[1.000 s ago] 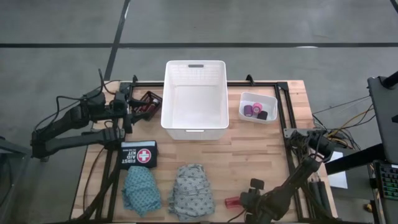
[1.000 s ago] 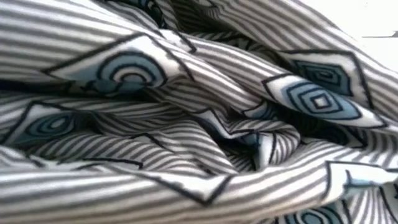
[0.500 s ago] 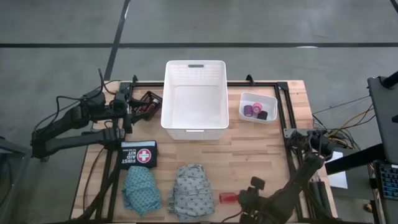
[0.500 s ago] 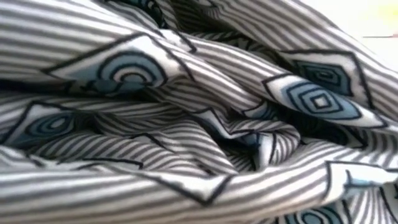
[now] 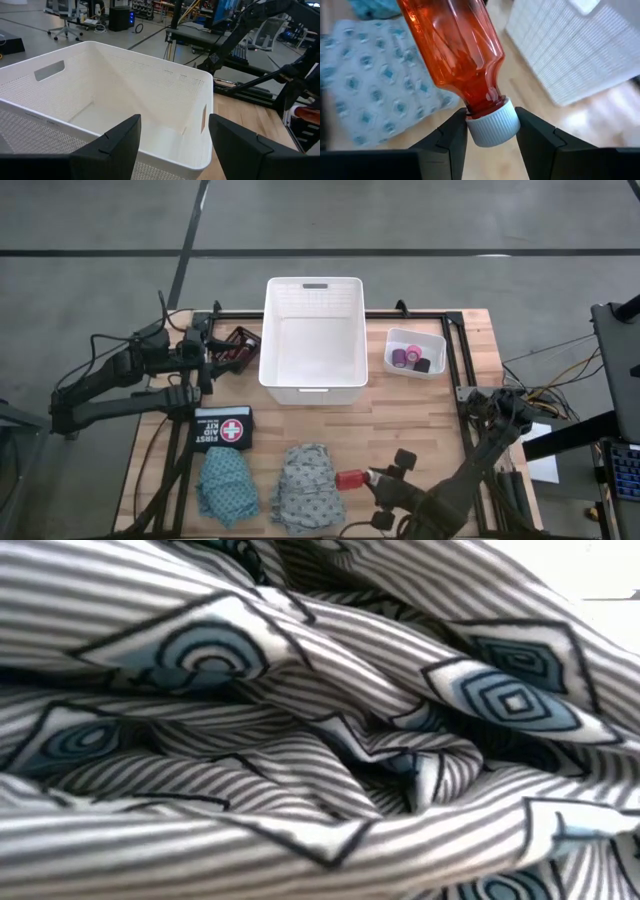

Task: Pick & Place Medicine items
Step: Put the red medicine bottle into the black bin

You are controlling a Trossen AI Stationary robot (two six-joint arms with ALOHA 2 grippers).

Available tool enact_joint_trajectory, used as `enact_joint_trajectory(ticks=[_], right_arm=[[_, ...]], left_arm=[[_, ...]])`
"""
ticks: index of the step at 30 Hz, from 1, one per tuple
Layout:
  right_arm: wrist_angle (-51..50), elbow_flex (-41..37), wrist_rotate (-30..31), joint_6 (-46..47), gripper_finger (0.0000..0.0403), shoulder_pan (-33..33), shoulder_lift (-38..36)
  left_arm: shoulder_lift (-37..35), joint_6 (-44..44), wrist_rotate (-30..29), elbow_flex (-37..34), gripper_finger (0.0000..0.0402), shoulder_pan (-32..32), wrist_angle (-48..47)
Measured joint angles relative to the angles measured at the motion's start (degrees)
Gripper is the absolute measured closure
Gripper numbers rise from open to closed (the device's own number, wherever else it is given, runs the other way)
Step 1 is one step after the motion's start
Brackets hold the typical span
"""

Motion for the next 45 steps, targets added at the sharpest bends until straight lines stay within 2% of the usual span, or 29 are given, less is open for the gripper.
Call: enact_joint_trajectory(ticks=[7,13,19,23,26,29,35,42,45], right_arm=[[0.0,-0.1,1.0,-3.1,0.0261,-4.3,0.0],[0.1,-0.1,0.9,-10.4,0.0261,-7.1,0.0],[0.1,-0.1,0.7,-10.6,0.0261,-9.5,0.0],[0.2,-0.1,0.6,-10.6,0.0261,-11.1,0.0],[0.4,-0.1,0.6,-10.2,0.0261,-12.2,0.0],[0.4,-0.1,0.6,-9.9,0.0261,-12.9,0.0],[0.7,-0.1,1.3,-9.8,0.0261,-14.2,0.0],[4.8,-0.1,8.6,-12.1,0.0261,-16.4,0.0],[8.0,-0.1,9.1,-16.2,0.0261,-17.8,0.0]], left_arm=[[0.0,0.0,0.0,0.0,0.016,0.0,0.0],[0.0,0.0,0.0,0.0,0.0162,0.0,0.0],[0.1,-0.4,0.0,0.0,0.0161,0.0,0.0],[0.1,-3.8,0.0,0.0,0.0162,0.0,0.7],[0.1,-14.6,0.3,0.0,0.0162,0.0,1.9],[0.8,-25.1,3.2,0.0,0.0162,0.0,-0.4],[5.7,-27.0,15.9,0.0,0.0162,-0.3,-1.7],[13.1,-27.8,16.5,0.0,0.0162,-1.6,-0.8],[14.5,-27.9,16.5,0.0,0.0162,-1.7,2.0]])
